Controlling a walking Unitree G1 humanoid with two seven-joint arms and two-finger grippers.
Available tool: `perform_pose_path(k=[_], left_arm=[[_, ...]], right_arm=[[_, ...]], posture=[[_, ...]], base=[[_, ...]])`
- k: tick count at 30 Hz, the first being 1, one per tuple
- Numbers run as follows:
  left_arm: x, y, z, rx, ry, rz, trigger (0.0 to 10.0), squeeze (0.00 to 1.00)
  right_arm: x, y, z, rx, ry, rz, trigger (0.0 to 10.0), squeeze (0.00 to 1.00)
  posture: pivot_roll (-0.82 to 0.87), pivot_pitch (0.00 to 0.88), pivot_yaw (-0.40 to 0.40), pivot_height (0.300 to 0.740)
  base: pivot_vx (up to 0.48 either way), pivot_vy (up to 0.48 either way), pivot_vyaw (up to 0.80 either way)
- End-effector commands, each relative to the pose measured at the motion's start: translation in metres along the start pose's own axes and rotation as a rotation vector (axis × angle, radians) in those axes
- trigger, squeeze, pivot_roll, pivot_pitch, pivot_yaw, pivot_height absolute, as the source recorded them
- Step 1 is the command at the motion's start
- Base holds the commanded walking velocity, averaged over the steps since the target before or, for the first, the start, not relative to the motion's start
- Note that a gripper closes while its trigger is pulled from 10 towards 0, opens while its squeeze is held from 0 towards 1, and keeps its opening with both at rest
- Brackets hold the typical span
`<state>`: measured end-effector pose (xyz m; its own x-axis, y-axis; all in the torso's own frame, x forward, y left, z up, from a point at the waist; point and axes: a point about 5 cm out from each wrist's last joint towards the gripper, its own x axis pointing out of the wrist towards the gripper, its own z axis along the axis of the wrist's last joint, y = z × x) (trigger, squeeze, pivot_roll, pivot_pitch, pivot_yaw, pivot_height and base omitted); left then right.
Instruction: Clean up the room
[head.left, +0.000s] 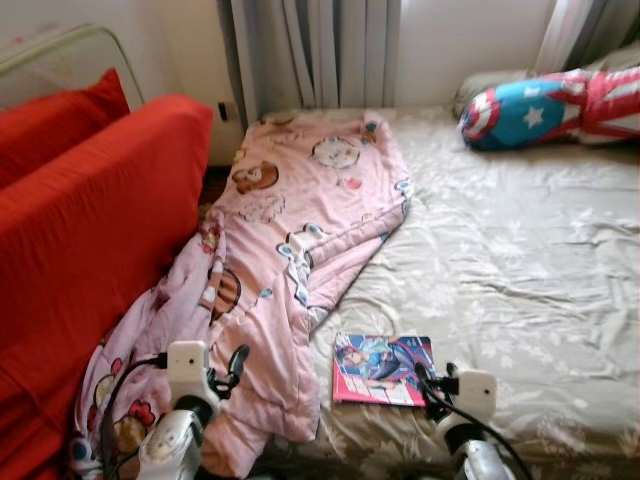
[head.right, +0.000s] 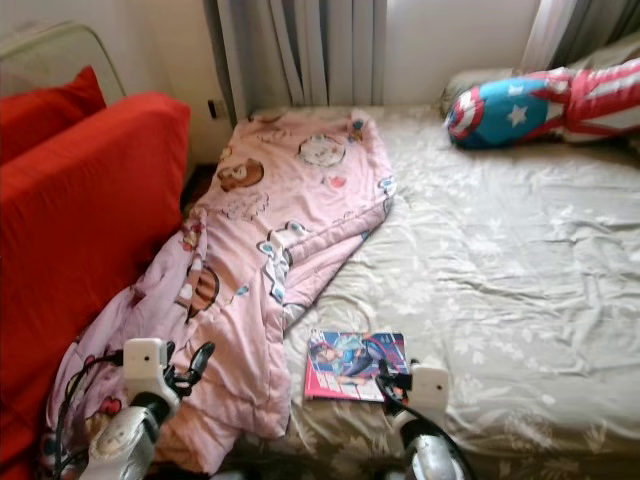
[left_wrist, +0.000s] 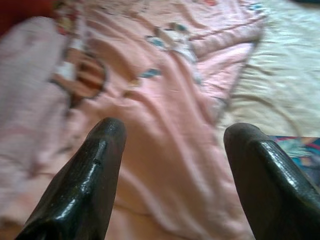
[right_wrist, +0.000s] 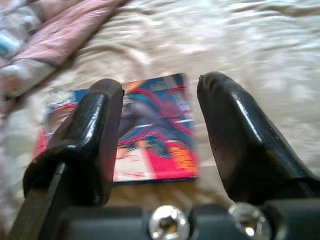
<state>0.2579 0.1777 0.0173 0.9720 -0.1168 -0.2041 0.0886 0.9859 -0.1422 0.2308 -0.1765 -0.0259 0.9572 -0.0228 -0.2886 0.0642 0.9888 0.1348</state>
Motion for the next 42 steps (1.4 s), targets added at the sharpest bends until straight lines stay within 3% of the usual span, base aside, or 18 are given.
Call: perform_pose_path(k=[1, 7, 11, 32, 42], left_arm=[[-0.0038, 0.0085, -0.0013, 0.005, 0.011, 0.021, 10.0, 0.00], [-0.0036, 0.0077, -0.0013, 0.004, 0.011, 0.017, 10.0, 0.00], [-0.0038, 0.0073, -0.0013, 0.002, 0.010, 0.016, 10.0, 0.00], [-0.0040, 0.0058, -0.0012, 0.004, 0.011, 0.010, 10.0, 0.00], [-0.0022, 0.0054, 0.0008, 0.006, 0.005, 0.001, 10.0, 0.00]], right_arm=[[-0.0015, 0.0043, -0.0051, 0.017, 0.024, 0.007, 10.0, 0.00], [-0.0011, 0.0038, -0.0095, 0.007, 0.070, 0.002, 10.0, 0.00], [-0.0013, 0.0033, -0.0085, 0.010, 0.057, -0.003, 10.0, 0.00], [-0.0010, 0.0048, -0.0082, 0.024, 0.047, 0.005, 10.0, 0.00], [0.0004, 0.0077, -0.0083, 0.024, 0.055, 0.020, 10.0, 0.00]], posture=[[-0.02, 0.000, 0.031, 0.644], [-0.02, 0.000, 0.030, 0.644], [-0.02, 0.000, 0.031, 0.614], [-0.02, 0.000, 0.039, 0.614], [-0.03, 0.000, 0.045, 0.614]], base=[[0.000, 0.000, 0.00], [0.000, 0.000, 0.00], [0.000, 0.000, 0.00], [0.000, 0.000, 0.00], [0.287, 0.000, 0.00]])
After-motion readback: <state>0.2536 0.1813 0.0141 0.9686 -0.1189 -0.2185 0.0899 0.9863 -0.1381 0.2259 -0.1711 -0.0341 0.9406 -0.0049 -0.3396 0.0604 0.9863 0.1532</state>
